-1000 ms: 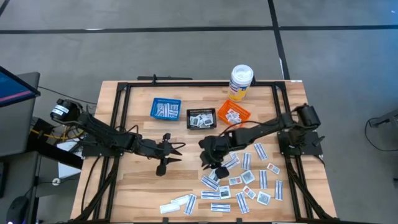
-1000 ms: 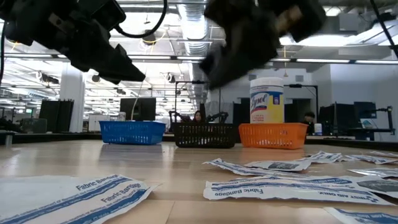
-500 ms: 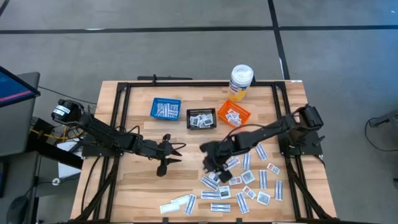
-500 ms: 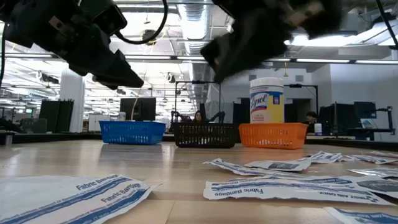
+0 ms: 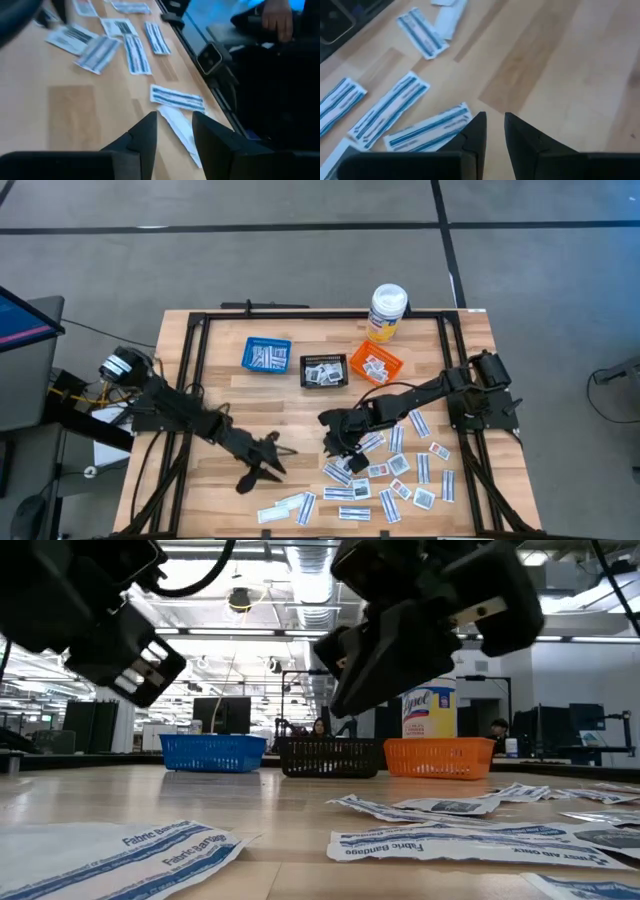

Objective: Pick & Place First Aid Supplies
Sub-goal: Put the bandage into the blue container

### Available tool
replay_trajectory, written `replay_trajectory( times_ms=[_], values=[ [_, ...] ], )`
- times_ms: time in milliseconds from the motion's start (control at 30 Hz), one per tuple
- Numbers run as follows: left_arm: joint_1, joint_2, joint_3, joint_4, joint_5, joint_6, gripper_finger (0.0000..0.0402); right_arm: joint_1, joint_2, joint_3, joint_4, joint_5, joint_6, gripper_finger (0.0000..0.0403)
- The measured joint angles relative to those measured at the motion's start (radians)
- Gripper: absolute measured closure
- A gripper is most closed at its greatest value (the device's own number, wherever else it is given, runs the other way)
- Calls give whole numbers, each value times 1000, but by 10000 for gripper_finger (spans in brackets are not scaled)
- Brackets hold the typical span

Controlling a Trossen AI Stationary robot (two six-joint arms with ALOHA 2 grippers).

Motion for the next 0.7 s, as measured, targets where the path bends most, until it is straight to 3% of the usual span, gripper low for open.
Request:
replay_trajectory(
  times_ms=[200,367,700],
  values=[
    [-111,158,61,11,-21,68,253,-28,0,0,-36,0,40,340],
    [-140,297,108,17,-68,100,242,-28,0,0,-60,0,41,340],
    [-115,332,105,49,-110,208,265,-36,0,0,-76,-3,32,340]
  ],
)
